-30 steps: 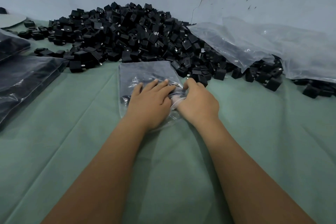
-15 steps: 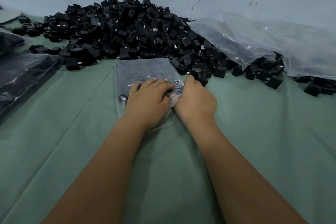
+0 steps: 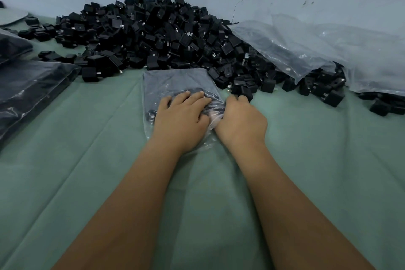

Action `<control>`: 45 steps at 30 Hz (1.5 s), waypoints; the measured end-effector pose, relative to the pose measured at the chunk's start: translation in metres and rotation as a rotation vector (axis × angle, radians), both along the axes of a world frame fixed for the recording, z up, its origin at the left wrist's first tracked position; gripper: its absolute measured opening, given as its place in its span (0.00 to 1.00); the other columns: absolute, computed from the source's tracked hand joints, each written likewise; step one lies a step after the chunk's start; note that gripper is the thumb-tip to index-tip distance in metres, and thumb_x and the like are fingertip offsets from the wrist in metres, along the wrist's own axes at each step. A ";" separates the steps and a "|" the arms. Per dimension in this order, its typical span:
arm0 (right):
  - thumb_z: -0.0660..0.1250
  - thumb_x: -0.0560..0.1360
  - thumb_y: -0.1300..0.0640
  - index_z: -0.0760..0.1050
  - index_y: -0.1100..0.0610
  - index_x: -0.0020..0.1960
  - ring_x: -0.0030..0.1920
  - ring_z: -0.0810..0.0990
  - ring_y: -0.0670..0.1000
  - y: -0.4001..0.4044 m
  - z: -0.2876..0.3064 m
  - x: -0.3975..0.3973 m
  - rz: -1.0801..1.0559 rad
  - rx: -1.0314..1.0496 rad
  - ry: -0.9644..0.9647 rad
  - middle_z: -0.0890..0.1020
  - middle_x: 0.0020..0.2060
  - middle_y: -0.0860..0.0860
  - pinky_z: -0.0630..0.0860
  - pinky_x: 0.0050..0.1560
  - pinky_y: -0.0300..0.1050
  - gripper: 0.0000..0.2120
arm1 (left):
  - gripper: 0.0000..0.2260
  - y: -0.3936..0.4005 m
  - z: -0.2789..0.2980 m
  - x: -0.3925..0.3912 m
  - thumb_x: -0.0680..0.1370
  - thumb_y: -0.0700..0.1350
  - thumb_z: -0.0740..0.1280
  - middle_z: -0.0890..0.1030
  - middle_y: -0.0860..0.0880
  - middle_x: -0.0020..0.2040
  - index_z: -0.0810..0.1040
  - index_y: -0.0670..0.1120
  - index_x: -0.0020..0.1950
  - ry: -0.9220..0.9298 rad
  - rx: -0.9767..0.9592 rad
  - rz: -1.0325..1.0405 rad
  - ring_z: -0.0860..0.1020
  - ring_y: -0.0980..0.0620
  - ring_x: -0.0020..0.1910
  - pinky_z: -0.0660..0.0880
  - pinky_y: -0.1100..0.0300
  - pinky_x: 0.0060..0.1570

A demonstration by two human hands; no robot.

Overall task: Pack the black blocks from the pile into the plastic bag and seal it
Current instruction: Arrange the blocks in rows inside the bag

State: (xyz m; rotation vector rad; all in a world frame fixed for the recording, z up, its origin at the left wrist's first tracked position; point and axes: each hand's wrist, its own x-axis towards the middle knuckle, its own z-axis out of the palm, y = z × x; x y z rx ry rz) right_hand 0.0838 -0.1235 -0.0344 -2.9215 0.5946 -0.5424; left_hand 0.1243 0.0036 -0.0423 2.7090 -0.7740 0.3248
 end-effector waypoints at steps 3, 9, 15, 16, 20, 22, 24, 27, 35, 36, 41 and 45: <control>0.63 0.74 0.54 0.70 0.57 0.60 0.51 0.77 0.57 0.004 0.000 0.003 -0.016 -0.046 -0.006 0.73 0.56 0.54 0.61 0.35 0.45 0.16 | 0.22 0.000 0.001 0.000 0.81 0.51 0.52 0.61 0.60 0.77 0.63 0.60 0.75 0.007 -0.009 0.008 0.56 0.56 0.77 0.48 0.48 0.75; 0.62 0.73 0.58 0.69 0.58 0.59 0.54 0.78 0.57 0.004 -0.001 0.006 -0.008 -0.029 -0.019 0.77 0.55 0.55 0.65 0.38 0.46 0.14 | 0.22 0.000 0.001 0.001 0.80 0.51 0.52 0.61 0.60 0.77 0.64 0.60 0.75 0.020 -0.009 -0.001 0.56 0.55 0.77 0.49 0.47 0.75; 0.67 0.70 0.51 0.70 0.53 0.58 0.52 0.75 0.54 -0.004 0.000 -0.001 0.135 0.138 -0.106 0.76 0.53 0.50 0.65 0.40 0.44 0.18 | 0.22 0.001 0.000 0.000 0.80 0.51 0.52 0.61 0.60 0.77 0.64 0.60 0.75 0.037 -0.030 0.002 0.55 0.55 0.77 0.48 0.46 0.75; 0.67 0.70 0.52 0.69 0.52 0.56 0.51 0.75 0.54 -0.004 0.000 -0.001 0.150 0.148 -0.118 0.76 0.52 0.49 0.66 0.39 0.44 0.17 | 0.22 0.001 0.001 0.000 0.80 0.51 0.53 0.61 0.60 0.77 0.64 0.60 0.75 0.040 -0.033 0.001 0.55 0.55 0.77 0.47 0.46 0.75; 0.64 0.69 0.59 0.68 0.53 0.52 0.43 0.74 0.52 -0.005 -0.002 0.001 0.151 0.162 -0.160 0.77 0.47 0.48 0.62 0.32 0.44 0.12 | 0.22 0.001 0.002 0.000 0.80 0.51 0.53 0.61 0.60 0.77 0.64 0.60 0.75 0.056 -0.041 -0.006 0.56 0.55 0.77 0.47 0.46 0.76; 0.64 0.69 0.62 0.68 0.52 0.52 0.42 0.72 0.51 -0.007 -0.003 0.002 0.164 0.199 -0.167 0.77 0.46 0.46 0.60 0.30 0.42 0.14 | 0.23 0.002 0.002 0.000 0.80 0.50 0.53 0.61 0.59 0.78 0.63 0.60 0.75 0.061 -0.040 -0.007 0.55 0.55 0.77 0.47 0.46 0.76; 0.65 0.67 0.62 0.69 0.48 0.53 0.42 0.73 0.49 -0.010 -0.004 0.001 0.203 0.325 -0.156 0.76 0.46 0.43 0.64 0.33 0.42 0.17 | 0.23 0.002 0.003 -0.002 0.80 0.50 0.52 0.61 0.59 0.78 0.62 0.60 0.76 0.064 -0.043 -0.011 0.55 0.55 0.78 0.47 0.46 0.76; 0.64 0.65 0.66 0.70 0.45 0.51 0.38 0.75 0.45 -0.015 -0.002 -0.005 0.270 0.499 -0.192 0.75 0.40 0.41 0.70 0.36 0.43 0.21 | 0.24 0.003 0.003 -0.004 0.80 0.49 0.53 0.63 0.58 0.77 0.60 0.59 0.77 0.056 -0.067 -0.027 0.56 0.54 0.77 0.48 0.46 0.75; 0.61 0.67 0.68 0.70 0.47 0.48 0.33 0.75 0.51 -0.014 0.000 0.000 0.158 0.414 -0.217 0.76 0.32 0.48 0.70 0.29 0.47 0.18 | 0.22 0.003 0.005 -0.008 0.81 0.49 0.54 0.67 0.54 0.75 0.60 0.56 0.77 0.077 -0.118 -0.026 0.57 0.52 0.77 0.45 0.46 0.76; 0.59 0.67 0.68 0.70 0.47 0.48 0.30 0.72 0.51 -0.014 -0.001 0.000 0.157 0.377 -0.214 0.74 0.30 0.49 0.66 0.27 0.46 0.19 | 0.22 0.004 0.005 -0.008 0.82 0.49 0.54 0.65 0.55 0.76 0.60 0.57 0.77 0.077 -0.108 -0.033 0.56 0.52 0.78 0.44 0.46 0.76; 0.62 0.71 0.56 0.73 0.44 0.51 0.36 0.74 0.46 -0.015 -0.001 -0.002 0.228 0.426 -0.182 0.76 0.37 0.44 0.66 0.32 0.42 0.11 | 0.23 0.006 0.006 -0.010 0.81 0.53 0.52 0.58 0.55 0.79 0.55 0.66 0.76 0.075 -0.042 -0.083 0.52 0.51 0.79 0.42 0.43 0.76; 0.61 0.64 0.59 0.80 0.49 0.45 0.44 0.77 0.47 -0.024 0.003 -0.011 0.368 0.763 -0.509 0.78 0.42 0.45 0.73 0.43 0.42 0.13 | 0.22 0.008 0.006 -0.009 0.81 0.54 0.52 0.54 0.55 0.80 0.58 0.69 0.74 0.108 -0.015 -0.106 0.48 0.53 0.79 0.38 0.42 0.75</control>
